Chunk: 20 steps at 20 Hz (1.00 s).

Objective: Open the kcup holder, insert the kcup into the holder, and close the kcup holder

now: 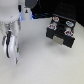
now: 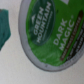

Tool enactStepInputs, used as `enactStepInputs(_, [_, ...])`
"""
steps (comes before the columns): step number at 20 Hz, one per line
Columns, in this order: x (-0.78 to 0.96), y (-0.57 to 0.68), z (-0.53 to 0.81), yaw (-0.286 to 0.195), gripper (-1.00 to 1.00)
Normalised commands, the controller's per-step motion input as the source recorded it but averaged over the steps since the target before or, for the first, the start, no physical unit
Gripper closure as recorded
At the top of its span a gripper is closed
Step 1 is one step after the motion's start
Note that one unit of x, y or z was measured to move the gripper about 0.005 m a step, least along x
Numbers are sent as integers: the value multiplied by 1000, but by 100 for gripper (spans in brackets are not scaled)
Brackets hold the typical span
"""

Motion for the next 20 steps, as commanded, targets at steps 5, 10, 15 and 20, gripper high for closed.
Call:
enactStepInputs(5, [14,4,3,-5,100])
enactStepInputs(10, [18,58,246,-34,100])
enactStepInputs(15, [94,317,766,-16,100])
enactStepInputs(20, [125,457,785,3,100])
